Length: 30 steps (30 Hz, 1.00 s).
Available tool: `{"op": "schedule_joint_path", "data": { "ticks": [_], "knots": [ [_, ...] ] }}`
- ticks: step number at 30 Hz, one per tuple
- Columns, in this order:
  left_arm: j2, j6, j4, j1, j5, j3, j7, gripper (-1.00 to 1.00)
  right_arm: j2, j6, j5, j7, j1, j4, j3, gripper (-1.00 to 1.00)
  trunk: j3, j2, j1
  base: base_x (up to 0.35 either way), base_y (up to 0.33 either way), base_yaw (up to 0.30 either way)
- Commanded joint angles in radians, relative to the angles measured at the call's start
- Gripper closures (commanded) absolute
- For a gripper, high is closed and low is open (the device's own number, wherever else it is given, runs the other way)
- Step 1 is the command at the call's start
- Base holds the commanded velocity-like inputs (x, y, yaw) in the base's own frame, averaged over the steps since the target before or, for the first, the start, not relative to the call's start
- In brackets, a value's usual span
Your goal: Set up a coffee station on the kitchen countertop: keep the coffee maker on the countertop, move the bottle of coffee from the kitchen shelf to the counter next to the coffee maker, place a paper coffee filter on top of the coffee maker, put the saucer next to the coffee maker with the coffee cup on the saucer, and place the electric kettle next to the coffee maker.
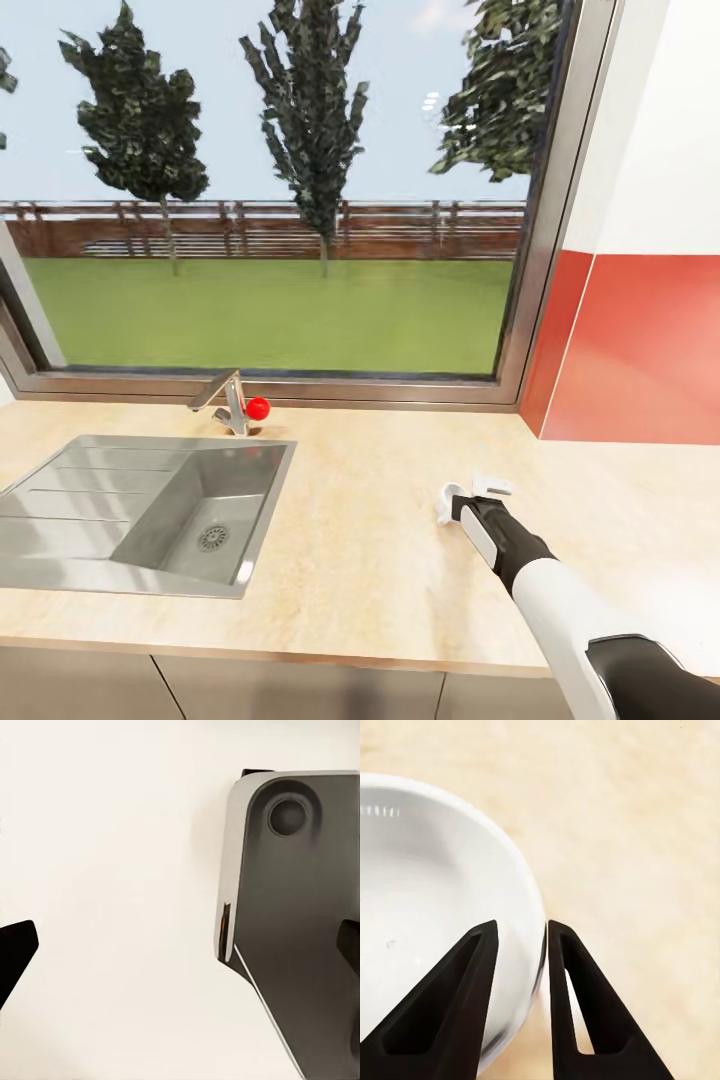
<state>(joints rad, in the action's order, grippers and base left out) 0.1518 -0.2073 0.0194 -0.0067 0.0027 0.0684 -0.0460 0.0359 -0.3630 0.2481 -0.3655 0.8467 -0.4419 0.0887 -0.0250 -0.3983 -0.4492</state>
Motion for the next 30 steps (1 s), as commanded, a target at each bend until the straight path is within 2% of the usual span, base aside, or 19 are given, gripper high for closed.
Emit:
{"op": "schedule_joint_path", "data": {
  "ticks": [1,15,18,26,30],
  "knots": [
    [0.000,-0.005,0.002,-0.001,0.000,0.007,-0.005,-1.00,-0.001,-0.002,0.028,-0.007,0.000,-0.001,0.008,1.00,-0.002,-0.002,-0.001,0.000,0.000,0.000],
    [0.001,-0.005,0.002,-0.001,0.000,0.007,-0.005,-1.00,0.000,-0.003,0.027,-0.007,0.000,-0.011,0.009,1.00,-0.002,-0.002,-0.001,0.000,0.000,0.000],
    [0.001,-0.006,0.002,-0.001,0.000,0.007,-0.006,-1.00,0.008,-0.003,0.027,-0.007,0.000,-0.020,0.009,1.00,-0.002,-0.002,-0.001,0.000,0.000,0.000],
    [0.002,-0.006,0.002,-0.001,0.000,0.007,-0.008,-1.00,0.024,-0.008,0.027,-0.006,0.000,-0.158,0.008,1.00,-0.002,-0.002,-0.001,0.000,0.000,0.000],
    [0.001,-0.006,0.001,-0.001,0.000,0.007,-0.006,-1.00,0.055,-0.012,0.027,-0.006,0.000,-0.264,0.010,1.00,-0.002,-0.002,-0.001,0.000,0.000,0.000]
  ]
}}
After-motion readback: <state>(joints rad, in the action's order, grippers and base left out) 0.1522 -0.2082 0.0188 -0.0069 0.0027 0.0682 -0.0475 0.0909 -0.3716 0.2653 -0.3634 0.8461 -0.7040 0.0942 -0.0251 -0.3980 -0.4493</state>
